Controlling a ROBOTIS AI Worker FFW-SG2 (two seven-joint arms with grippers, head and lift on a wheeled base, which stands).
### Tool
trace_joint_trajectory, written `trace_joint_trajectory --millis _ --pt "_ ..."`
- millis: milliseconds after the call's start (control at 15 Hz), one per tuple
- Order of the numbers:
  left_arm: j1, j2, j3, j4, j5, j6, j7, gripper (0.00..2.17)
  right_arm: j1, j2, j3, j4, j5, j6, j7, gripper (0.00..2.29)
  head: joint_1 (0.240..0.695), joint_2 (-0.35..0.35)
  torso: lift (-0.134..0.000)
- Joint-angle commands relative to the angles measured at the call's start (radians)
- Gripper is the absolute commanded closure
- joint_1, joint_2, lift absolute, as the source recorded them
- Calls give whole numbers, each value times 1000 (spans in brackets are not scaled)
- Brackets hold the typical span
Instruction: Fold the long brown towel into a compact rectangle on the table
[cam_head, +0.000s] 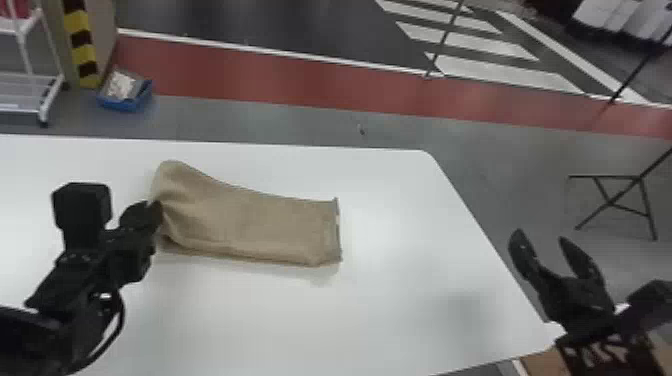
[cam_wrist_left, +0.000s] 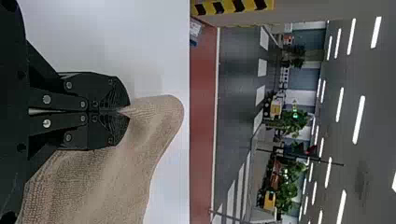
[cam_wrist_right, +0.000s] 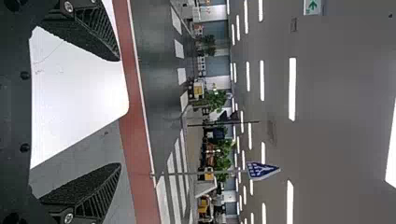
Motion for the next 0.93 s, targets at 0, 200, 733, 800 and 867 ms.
trace_joint_trajectory --millis 0,200,733,800,867 --pt "104 37 51 -117 17 41 1 1386 -7 0 19 0 8 2 -5 83 695 -350 -124" --pt "216 38 62 -241 16 142 14 1386 -26 0 50 0 28 30 -15 83 695 -350 -124" --pt "245 66 74 -316 -7 -61 16 9 -63 0 151 -43 80 171 -45 83 695 -350 -124" --pt "246 67 83 -318 -16 -116 27 12 -85 0 175 -43 97 217 -48 90 695 -350 -124" --pt "246 67 89 -318 -21 -150 39 16 -123 0 198 -43 107 287 -48 107 695 -350 -124"
